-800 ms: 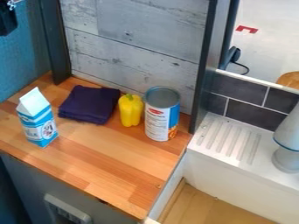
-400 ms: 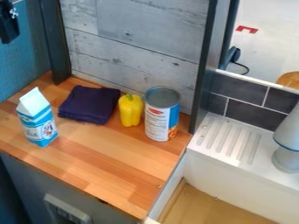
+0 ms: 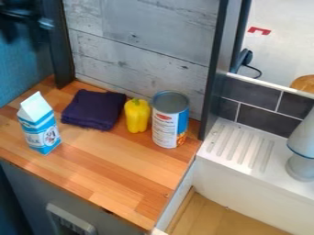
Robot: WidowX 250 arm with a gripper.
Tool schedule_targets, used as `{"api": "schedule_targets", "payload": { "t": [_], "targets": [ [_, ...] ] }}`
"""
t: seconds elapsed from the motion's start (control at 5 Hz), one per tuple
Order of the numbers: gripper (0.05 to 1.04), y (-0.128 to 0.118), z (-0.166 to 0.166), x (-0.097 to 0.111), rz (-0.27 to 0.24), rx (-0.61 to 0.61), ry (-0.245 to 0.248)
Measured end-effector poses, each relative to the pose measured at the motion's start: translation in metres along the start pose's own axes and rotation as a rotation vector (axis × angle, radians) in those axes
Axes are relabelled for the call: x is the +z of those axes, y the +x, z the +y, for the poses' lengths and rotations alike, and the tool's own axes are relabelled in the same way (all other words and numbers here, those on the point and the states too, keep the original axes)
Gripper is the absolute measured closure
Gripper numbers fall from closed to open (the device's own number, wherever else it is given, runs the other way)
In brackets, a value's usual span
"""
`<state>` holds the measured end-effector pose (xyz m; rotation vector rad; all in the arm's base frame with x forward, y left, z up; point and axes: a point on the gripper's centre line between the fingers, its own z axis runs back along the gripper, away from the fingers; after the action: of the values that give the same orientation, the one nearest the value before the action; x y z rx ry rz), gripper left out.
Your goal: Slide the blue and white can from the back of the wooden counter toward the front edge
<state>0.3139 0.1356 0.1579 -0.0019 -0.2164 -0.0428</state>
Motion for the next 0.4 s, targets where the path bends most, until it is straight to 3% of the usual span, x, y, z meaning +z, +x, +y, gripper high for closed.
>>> {"api": "schedule_targets", "payload": {
  "t": [0.2,0.4],
  "targets": [
    [0.083,0.026,-0.036,-0.020,0.014,-0.075,-0.040],
    [0.083,0.045,-0.057,-0.039,0.001,-0.093,-0.041]
  ]
}}
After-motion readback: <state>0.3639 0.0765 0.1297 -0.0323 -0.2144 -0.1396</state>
